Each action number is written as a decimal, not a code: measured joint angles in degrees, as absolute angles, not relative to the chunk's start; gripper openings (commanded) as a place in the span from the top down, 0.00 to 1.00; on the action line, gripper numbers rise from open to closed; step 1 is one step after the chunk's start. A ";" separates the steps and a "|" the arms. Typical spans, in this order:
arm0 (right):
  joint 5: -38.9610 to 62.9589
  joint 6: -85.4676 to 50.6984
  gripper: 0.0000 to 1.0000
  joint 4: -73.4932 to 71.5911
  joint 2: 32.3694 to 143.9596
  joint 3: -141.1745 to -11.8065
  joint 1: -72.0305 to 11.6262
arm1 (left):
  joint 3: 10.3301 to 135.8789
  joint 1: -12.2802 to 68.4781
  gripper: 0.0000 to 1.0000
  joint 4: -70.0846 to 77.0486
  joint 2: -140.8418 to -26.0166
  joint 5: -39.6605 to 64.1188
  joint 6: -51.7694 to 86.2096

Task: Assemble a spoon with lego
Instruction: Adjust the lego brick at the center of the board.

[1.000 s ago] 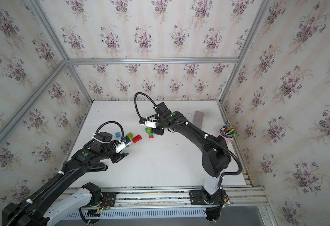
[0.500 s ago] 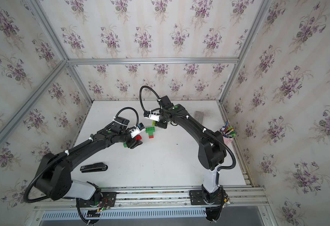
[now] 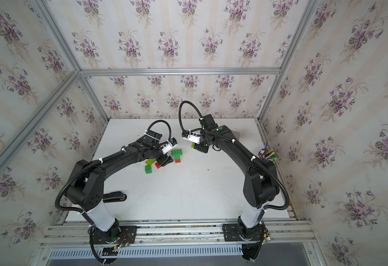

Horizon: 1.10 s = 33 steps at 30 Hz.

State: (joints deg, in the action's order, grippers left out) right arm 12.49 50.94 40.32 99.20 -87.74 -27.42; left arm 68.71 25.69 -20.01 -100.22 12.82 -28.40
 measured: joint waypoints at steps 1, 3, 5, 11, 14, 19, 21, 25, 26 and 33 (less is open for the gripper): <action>12.49 50.94 0.79 40.14 99.20 -87.74 -27.40 | 69.12 25.69 0.31 -20.14 -100.73 12.47 -28.40; 12.49 50.94 0.79 40.03 99.18 -87.74 -27.42 | 70.08 25.63 0.31 -20.12 -101.69 12.03 -28.40; 12.51 50.94 0.79 40.03 99.11 -87.74 -27.46 | 71.22 25.63 0.31 -20.14 -102.65 11.40 -28.42; 12.49 50.92 0.79 40.03 98.70 -87.59 -27.53 | 74.17 25.50 0.31 -20.34 -104.79 10.61 -29.32; 12.51 50.92 0.79 40.07 98.67 -87.59 -27.53 | 74.41 25.36 0.31 -20.91 -105.32 10.57 -29.54; 12.69 50.92 0.79 40.14 98.70 -87.92 -27.53 | 74.83 25.04 0.31 -21.89 -105.78 9.13 -29.89; 12.71 50.85 0.79 40.07 98.70 -88.27 -27.55 | 75.09 24.69 0.31 -22.00 -105.89 9.06 -29.87; 12.71 50.78 0.79 40.16 98.72 -88.51 -27.75 | 76.23 23.88 0.31 -22.04 -106.28 8.78 -29.65; 12.71 50.78 0.79 40.16 98.72 -88.53 -27.81 | 76.31 23.81 0.31 -21.98 -106.41 8.71 -29.61; 12.84 49.87 0.80 40.51 99.55 -89.23 -28.77 | 72.29 23.88 0.31 -21.61 -103.70 8.88 -29.50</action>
State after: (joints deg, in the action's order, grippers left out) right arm 12.84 49.87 40.51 99.55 -89.23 -28.77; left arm 72.29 23.88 -21.61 -103.70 8.88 -29.50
